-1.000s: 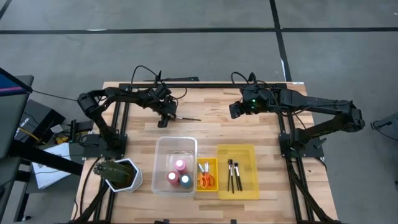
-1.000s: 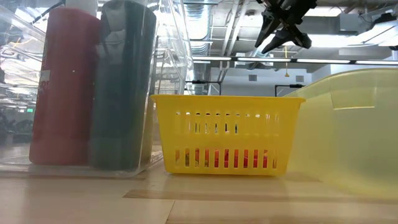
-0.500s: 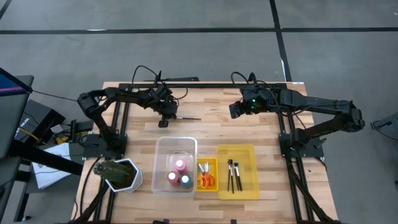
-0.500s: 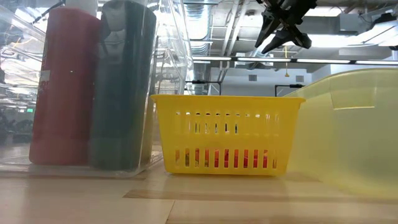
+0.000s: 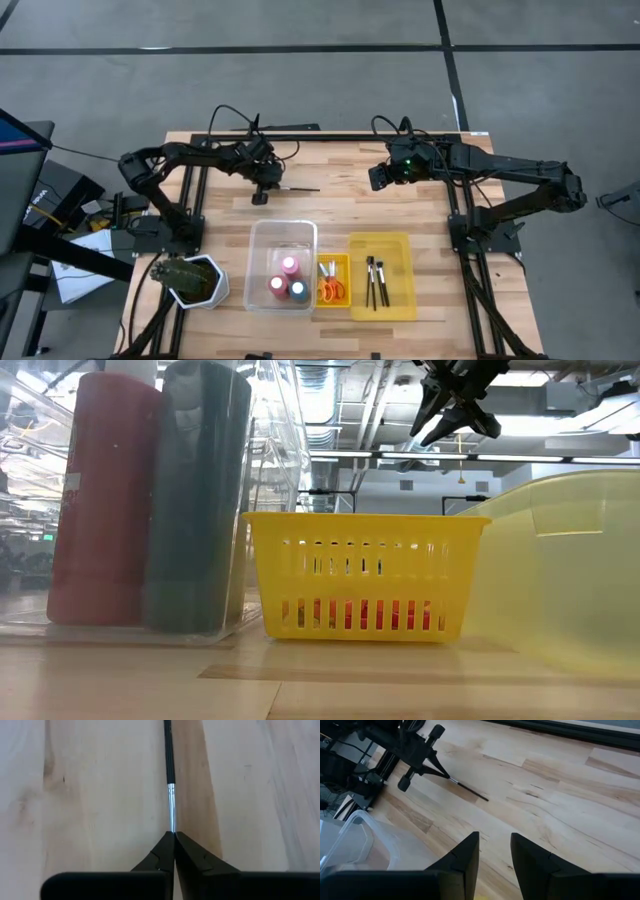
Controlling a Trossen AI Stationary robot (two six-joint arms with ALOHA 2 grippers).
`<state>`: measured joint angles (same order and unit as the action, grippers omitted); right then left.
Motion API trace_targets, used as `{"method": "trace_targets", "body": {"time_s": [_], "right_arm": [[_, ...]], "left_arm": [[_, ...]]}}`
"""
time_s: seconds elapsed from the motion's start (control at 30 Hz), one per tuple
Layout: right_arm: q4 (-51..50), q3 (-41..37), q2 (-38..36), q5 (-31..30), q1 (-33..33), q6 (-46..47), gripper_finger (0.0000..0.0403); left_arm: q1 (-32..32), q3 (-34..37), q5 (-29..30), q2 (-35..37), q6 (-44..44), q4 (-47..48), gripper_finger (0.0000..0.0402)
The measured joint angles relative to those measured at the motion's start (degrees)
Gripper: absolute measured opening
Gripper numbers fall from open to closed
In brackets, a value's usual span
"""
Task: Pick & Place Paint Supplies
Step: Put the black paint brush into the right yellow bin
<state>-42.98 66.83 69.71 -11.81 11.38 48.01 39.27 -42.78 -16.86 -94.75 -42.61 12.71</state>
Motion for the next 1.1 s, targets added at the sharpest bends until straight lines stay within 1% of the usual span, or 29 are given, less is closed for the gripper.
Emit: {"method": "trace_targets", "body": {"time_s": [0.47,0.8,0.93,1.03,1.1], "right_arm": [[0.0,0.0,0.0,0.0,0.0,-0.4,0.0108],[0.0,0.0,0.0,0.0,0.0,-0.4,0.0108],[0.0,0.0,0.0,0.2,0.0,-0.1,0.0108],[0.2,0.0,0.0,0.2,0.0,-0.5,0.0108],[0.4,0.0,0.0,0.3,0.0,-2.1,0.0108]], "left_arm": [[-0.4,-0.1,-2.6,1.6,1.5,0.8,0.0001],[-4.5,-0.2,-2.9,2.0,3.0,0.4,0.0001],[-6.6,-0.2,-2.9,3.8,5.3,-0.9,0.0001],[-8.0,-0.2,-2.9,6.8,5.6,-2.2,0.0000],[-9.1,-0.3,-1.7,8.6,5.6,-3.1,0.0000]]}}
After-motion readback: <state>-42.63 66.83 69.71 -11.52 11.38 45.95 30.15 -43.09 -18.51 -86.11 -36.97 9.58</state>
